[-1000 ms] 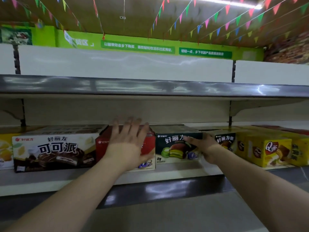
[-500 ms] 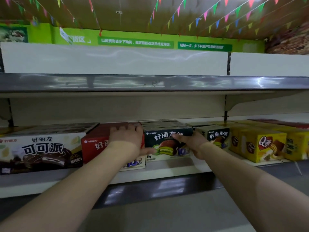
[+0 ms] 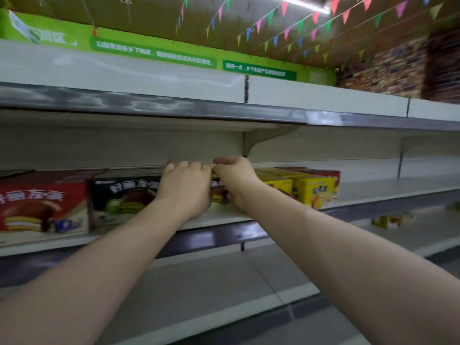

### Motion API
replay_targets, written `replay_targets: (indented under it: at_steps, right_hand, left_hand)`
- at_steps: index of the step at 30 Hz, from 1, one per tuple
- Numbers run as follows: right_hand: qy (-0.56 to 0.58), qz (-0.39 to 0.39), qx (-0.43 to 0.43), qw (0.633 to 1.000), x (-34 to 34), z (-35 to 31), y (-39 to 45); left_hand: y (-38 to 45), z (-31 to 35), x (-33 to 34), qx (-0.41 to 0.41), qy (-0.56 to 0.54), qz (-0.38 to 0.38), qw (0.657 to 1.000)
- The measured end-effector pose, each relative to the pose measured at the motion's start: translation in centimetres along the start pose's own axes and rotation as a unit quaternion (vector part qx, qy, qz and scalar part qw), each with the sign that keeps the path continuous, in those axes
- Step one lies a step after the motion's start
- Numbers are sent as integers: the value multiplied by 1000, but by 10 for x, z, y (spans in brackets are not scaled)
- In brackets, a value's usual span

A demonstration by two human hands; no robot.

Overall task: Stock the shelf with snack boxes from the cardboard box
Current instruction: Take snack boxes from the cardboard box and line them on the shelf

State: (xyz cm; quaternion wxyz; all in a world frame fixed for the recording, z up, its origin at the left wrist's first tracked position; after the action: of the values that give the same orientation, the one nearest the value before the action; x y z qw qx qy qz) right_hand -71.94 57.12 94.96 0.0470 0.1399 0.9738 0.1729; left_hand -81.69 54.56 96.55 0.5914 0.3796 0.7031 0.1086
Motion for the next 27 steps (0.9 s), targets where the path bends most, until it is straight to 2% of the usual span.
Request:
replay_targets:
  at_steps: [2, 3, 6, 9, 13, 16, 19, 22, 25, 27]
  right_hand:
    - [-19, 25, -45, 998, -51, -8, -7]
    - [-59, 42, -79, 994, -95, -15, -5]
    - [-224, 54, -161, 960, -159, -29, 0]
    - [-282, 101, -160, 941, -241, -25, 30]
    - [-199, 166, -106, 960, -330, 3, 76]
    - [-75, 172, 4, 982, -368, 47, 122]
    - [12, 137, 93, 986, -381, 81, 166]
    - [50, 74, 108, 990, -380, 98, 200]
    - [108, -28, 164, 980, -361, 125, 221]
    - [135, -63, 210, 966, -349, 143, 227]
  left_hand:
    - [10, 43, -9, 15, -31, 10, 999]
    - [24, 80, -18, 24, -43, 20, 999]
    - [44, 143, -24, 56, -52, 14, 997]
    - [71, 207, -23, 89, -42, 0, 995]
    - [108, 256, 3, 114, -18, -48, 992]
    - [135, 266, 28, 102, 13, -105, 989]
    - [159, 270, 50, 76, -3, -195, 978]
    - [170, 276, 68, 73, -62, -290, 952]
    - [171, 277, 76, 66, -101, -338, 933]
    - [170, 275, 78, 49, -100, -347, 931]
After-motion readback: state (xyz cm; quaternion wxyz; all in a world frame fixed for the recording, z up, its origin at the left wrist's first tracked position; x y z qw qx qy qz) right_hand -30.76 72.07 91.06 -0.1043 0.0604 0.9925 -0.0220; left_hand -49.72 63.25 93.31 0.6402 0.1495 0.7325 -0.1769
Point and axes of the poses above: each hand's wrist, its own y-axis towards the middle knuckle, its own x-axis out of the palm, z = x × y, the point moved 8 cm from there along y, towards the middle knuckle, and after that the axes turned 3 degrees about y, right-handed, at the moved point
